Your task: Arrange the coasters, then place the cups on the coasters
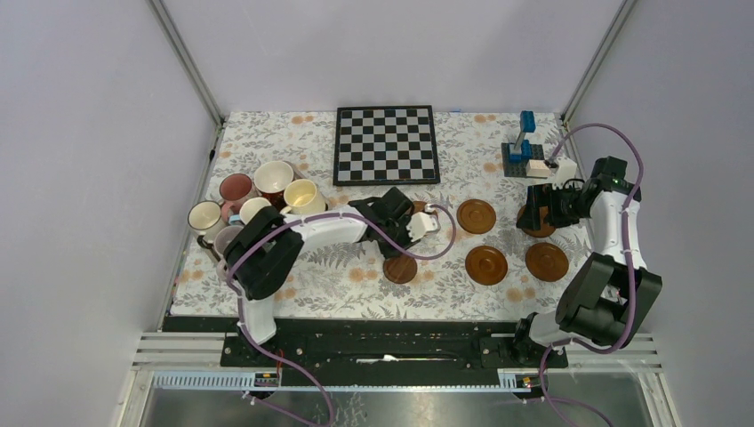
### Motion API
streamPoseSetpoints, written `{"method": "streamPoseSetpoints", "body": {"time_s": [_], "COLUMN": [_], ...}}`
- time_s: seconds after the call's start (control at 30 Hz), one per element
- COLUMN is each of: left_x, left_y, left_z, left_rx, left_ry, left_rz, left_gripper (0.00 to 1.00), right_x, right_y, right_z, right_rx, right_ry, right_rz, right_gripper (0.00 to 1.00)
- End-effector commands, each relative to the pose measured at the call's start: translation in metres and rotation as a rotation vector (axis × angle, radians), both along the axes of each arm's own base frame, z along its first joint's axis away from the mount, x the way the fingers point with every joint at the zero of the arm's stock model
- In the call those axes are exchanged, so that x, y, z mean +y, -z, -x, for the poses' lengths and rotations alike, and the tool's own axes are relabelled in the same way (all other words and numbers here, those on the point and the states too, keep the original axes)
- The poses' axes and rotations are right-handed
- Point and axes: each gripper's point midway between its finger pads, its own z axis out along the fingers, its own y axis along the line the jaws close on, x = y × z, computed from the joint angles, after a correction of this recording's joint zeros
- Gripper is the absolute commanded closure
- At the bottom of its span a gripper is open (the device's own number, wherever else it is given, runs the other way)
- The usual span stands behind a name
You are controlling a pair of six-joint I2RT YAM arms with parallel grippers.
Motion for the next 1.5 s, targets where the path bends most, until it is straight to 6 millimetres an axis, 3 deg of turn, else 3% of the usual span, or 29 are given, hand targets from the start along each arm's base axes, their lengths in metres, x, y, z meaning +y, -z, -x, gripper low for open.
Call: {"method": "streamPoseSetpoints", "body": {"time_s": [0.0, 0.2, 0.53, 1.07, 1.27, 1.47], "left_x": [-0.015, -0.041, -0.064, -0.071, -0.079, -0.089], "left_y": [0.017, 0.022, 0.025, 0.03, 0.002, -0.075], "left_z": [0.01, 0.007, -0.004, 0.014, 0.002, -0.025], "left_rx": [0.053, 0.079, 0.083, 0.107, 0.076, -0.003], "left_ry": [-0.007, 0.003, -0.004, 0.034, 0.019, -0.013], "left_rz": [-0.035, -0.022, 0.0, -0.005, 0.033, 0.147], "left_gripper": [0.83, 0.83, 0.83, 0.8, 0.76, 0.69], "right_x": [0.007, 0.01, 0.012, 0.011, 0.012, 0.014], "right_y": [-0.014, -0.018, -0.022, -0.02, -0.022, -0.028], "right_z": [-0.007, -0.013, -0.018, -0.019, -0.018, -0.019], "right_rx": [-0.069, -0.091, -0.104, -0.099, -0.097, -0.107], "right_ry": [0.011, 0.033, 0.049, 0.047, 0.047, 0.04], "right_rz": [-0.022, -0.051, -0.08, -0.077, -0.081, -0.088], "right_gripper": [0.03, 0.02, 0.02, 0.02, 0.02, 0.02]}}
